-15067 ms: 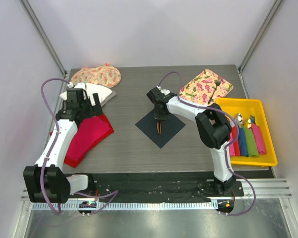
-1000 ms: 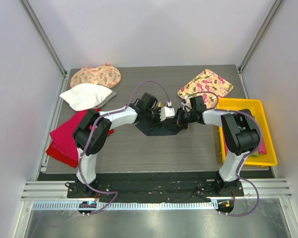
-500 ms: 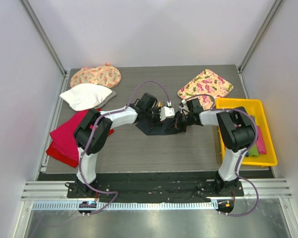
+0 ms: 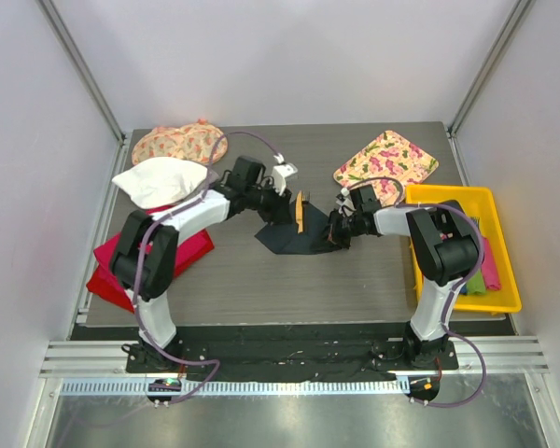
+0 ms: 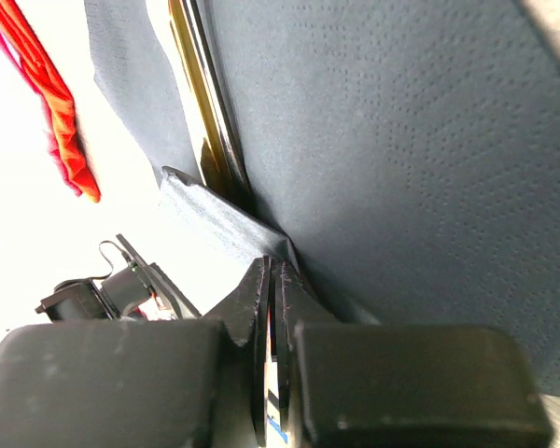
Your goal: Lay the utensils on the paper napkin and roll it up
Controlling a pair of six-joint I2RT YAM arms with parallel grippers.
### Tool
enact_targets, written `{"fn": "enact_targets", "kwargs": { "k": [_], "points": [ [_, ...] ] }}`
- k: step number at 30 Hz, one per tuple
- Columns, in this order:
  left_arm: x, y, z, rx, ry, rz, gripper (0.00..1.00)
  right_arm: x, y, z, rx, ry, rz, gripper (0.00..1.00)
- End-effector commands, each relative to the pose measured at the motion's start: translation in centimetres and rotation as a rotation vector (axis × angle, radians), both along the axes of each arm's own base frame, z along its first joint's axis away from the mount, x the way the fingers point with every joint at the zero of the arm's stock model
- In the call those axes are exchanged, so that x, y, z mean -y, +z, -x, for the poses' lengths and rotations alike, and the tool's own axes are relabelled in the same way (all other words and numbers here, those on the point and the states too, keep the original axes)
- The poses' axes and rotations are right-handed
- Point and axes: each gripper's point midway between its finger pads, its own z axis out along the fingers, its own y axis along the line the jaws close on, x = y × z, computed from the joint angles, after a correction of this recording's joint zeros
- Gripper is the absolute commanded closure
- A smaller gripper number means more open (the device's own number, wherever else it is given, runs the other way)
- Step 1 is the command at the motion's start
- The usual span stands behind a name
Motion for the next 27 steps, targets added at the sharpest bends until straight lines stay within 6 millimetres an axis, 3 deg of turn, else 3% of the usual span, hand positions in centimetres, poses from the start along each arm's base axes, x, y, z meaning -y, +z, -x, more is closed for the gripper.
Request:
{"fn": "enact_targets", "kwargs": {
  "k": [1, 3, 8, 16, 27],
  "points": [
    [0.3, 3.5, 3.9, -0.328, 0.154, 0.160, 0.70, 1.0, -1.6, -0.3, 0.007, -0.012, 0.089, 0.99],
    [0.7, 3.8, 5.0, -0.458, 0.208, 0.213, 0.72, 1.0, -1.6, -0.3, 0.004, -0.015, 0.092, 0.99],
    [1.3, 1.8, 6.0, -0.618, 0.286, 0.264, 0.73, 1.1, -1.7, -0.4, 0.003, -0.015, 0.095, 0.99],
    [2.1, -0.6, 4.7, -0.671, 0.367, 0.254, 0.76, 1.1, -2.1, -0.4, -0.007, -0.014, 0.103, 0.99],
    [1.3, -4.0, 4.8, -0.706, 0.432, 0.171, 0.79, 1.3, -2.2, -0.4, -0.013, -0.015, 0.110, 0.99]
  ]
}}
